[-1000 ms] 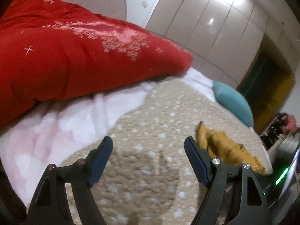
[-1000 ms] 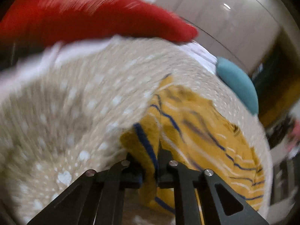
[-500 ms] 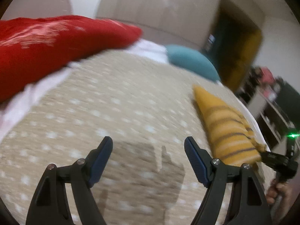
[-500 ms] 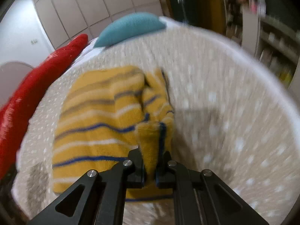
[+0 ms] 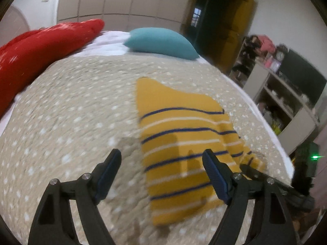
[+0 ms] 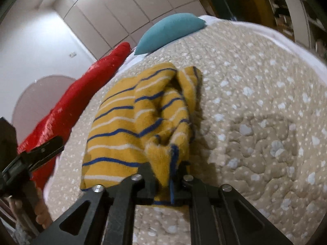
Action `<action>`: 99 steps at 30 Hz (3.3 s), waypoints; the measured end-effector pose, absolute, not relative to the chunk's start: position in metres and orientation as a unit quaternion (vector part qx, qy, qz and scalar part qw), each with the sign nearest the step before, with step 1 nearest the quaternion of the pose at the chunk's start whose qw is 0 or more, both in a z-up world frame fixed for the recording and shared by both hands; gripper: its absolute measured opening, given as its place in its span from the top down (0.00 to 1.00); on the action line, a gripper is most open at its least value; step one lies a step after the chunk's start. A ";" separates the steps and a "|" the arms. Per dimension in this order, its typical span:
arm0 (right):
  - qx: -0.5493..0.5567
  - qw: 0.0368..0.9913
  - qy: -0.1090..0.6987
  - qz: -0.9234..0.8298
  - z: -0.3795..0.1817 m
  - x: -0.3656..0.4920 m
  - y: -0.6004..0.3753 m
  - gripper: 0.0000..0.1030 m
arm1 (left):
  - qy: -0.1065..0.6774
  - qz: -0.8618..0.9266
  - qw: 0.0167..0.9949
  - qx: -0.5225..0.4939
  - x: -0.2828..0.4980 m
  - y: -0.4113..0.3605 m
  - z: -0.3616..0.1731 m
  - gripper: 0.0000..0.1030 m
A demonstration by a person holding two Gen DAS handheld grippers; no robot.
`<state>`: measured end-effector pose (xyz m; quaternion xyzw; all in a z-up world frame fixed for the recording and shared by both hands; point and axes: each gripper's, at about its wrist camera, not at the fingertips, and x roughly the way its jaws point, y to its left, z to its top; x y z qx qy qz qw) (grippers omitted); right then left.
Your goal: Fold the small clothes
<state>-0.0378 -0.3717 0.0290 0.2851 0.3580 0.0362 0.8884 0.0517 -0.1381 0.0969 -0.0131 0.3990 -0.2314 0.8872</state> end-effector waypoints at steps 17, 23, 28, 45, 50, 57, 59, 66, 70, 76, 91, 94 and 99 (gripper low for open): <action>0.294 0.910 0.293 -0.025 0.049 -0.024 -0.427 0.66 | 0.475 -0.221 0.851 -0.031 0.018 -0.144 0.065 0.15; 0.336 0.884 0.321 0.049 0.065 0.018 -0.416 0.65 | 0.437 -0.226 0.871 0.009 -0.015 -0.126 0.092 0.15; 0.275 0.888 0.365 0.044 0.052 0.073 -0.395 0.61 | 0.437 -0.215 0.873 0.001 -0.011 -0.123 0.089 0.15; 0.330 0.882 0.335 0.010 0.030 0.045 -0.462 0.96 | 0.457 -0.194 0.865 0.069 0.043 -0.211 0.049 0.14; 0.349 0.880 0.281 0.159 0.055 0.031 -0.436 0.96 | 0.431 -0.195 0.874 0.109 0.010 -0.210 0.052 0.14; 0.340 0.837 0.383 0.192 0.005 0.063 -0.391 1.00 | 0.431 -0.177 0.885 0.010 -0.012 -0.164 0.079 0.14; 0.367 0.838 0.369 0.164 -0.001 0.063 -0.405 1.00 | 0.408 -0.165 0.898 0.013 -0.023 -0.157 0.091 0.13; 0.276 0.905 0.322 0.049 0.045 0.015 -0.407 0.80 | 0.238 -0.097 0.966 0.035 -0.070 -0.138 0.145 0.01; 0.300 0.908 0.292 0.035 0.067 -0.015 -0.421 0.70 | 0.176 -0.112 0.978 0.023 -0.093 -0.127 0.170 0.00; 0.225 0.938 0.263 -0.016 0.086 -0.081 -0.390 0.50 | 0.196 -0.157 0.967 0.036 -0.098 -0.132 0.175 0.00; 0.152 0.932 0.325 -0.052 0.044 -0.057 -0.376 0.46 | 0.356 -0.122 0.921 0.097 -0.073 -0.160 0.090 0.00; 0.148 0.931 0.329 -0.054 0.042 -0.055 -0.376 0.43 | 0.362 -0.122 0.919 0.097 -0.075 -0.162 0.086 0.00; 0.148 0.927 0.339 -0.055 0.036 -0.052 -0.376 0.43 | 0.375 -0.118 0.913 0.105 -0.073 -0.162 0.081 0.00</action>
